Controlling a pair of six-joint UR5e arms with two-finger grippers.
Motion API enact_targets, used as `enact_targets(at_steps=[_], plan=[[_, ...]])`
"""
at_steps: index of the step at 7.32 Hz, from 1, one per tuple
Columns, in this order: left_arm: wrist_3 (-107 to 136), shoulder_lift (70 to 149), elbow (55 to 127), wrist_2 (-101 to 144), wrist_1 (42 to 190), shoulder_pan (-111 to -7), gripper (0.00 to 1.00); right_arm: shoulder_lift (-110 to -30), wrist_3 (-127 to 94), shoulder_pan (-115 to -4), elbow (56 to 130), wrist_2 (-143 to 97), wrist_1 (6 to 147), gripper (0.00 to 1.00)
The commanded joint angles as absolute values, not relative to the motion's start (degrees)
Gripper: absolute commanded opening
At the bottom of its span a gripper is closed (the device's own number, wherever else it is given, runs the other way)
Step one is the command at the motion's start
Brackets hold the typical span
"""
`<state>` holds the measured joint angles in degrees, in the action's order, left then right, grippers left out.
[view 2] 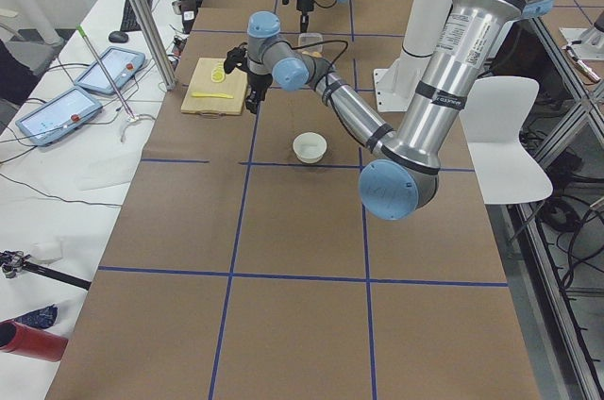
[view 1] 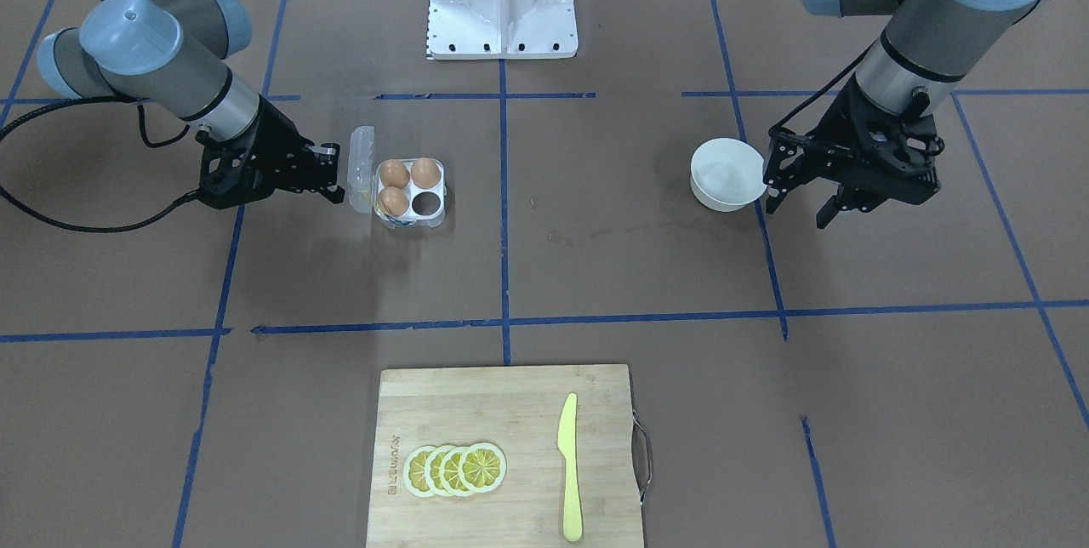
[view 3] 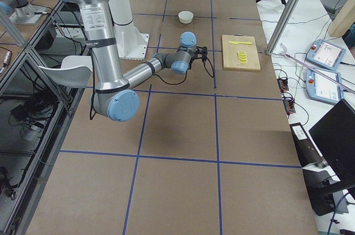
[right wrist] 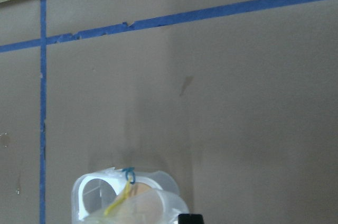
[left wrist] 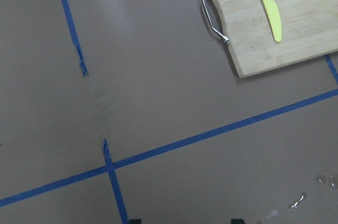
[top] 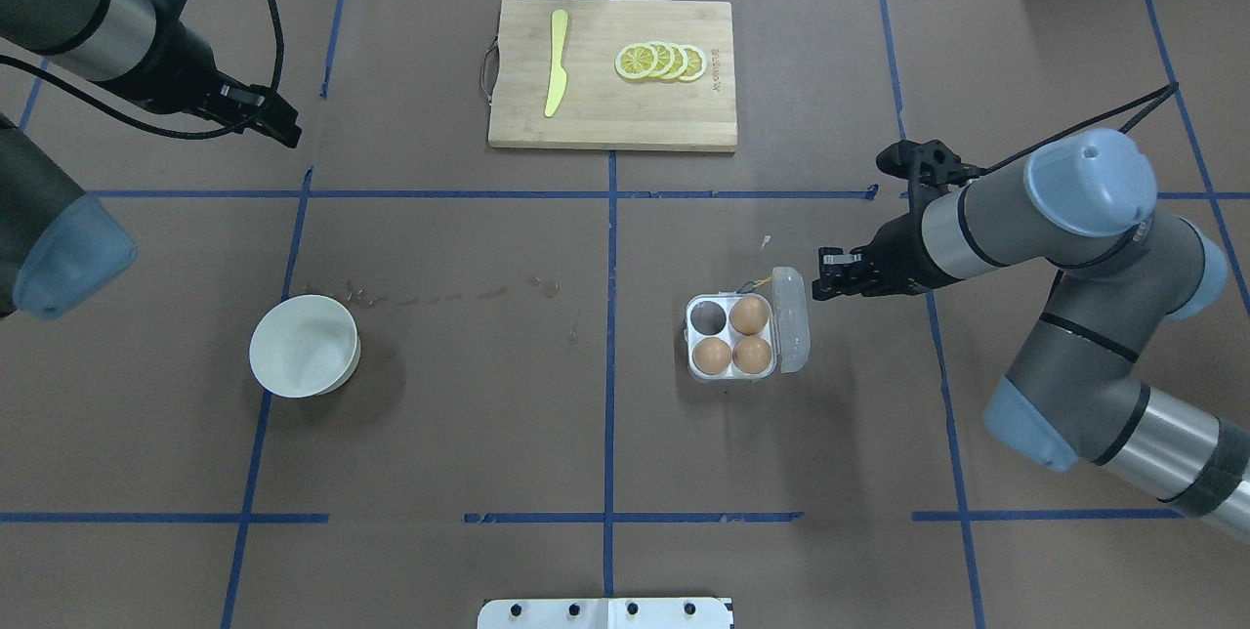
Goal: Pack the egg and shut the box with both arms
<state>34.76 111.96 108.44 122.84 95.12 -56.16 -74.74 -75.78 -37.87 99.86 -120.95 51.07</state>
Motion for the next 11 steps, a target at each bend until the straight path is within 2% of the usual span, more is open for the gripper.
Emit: enact_targets(at_steps=[1,3,5,9,10,11], plan=[[34.5,111.8,108.5,122.9,95.1,-56.2,0.65,-69.4,-79.3,-35.3,100.1,-119.8,55.6,0.00],[32.3,111.6,108.4,122.9,95.0,-57.0,0.65,-70.1,-78.6,-38.3,100.3,-121.9,56.1,0.00],[27.6,109.9,108.3,122.9,94.1,-59.1,0.65,-71.3,-77.4,-46.2,100.1,-129.4,56.2,0.00],[11.5,101.7,107.1,125.0,94.0,-68.4,0.69,-80.7,-58.8,-59.6,98.0,-135.0,56.4,0.00],[8.5,100.8,105.8,125.9,94.0,-71.2,0.69,-82.2,-52.8,-62.5,96.1,-135.1,56.4,0.35],[4.2,100.6,103.6,127.4,93.8,-74.8,0.69,-83.1,-44.3,-65.9,94.0,-136.0,58.1,0.57]])
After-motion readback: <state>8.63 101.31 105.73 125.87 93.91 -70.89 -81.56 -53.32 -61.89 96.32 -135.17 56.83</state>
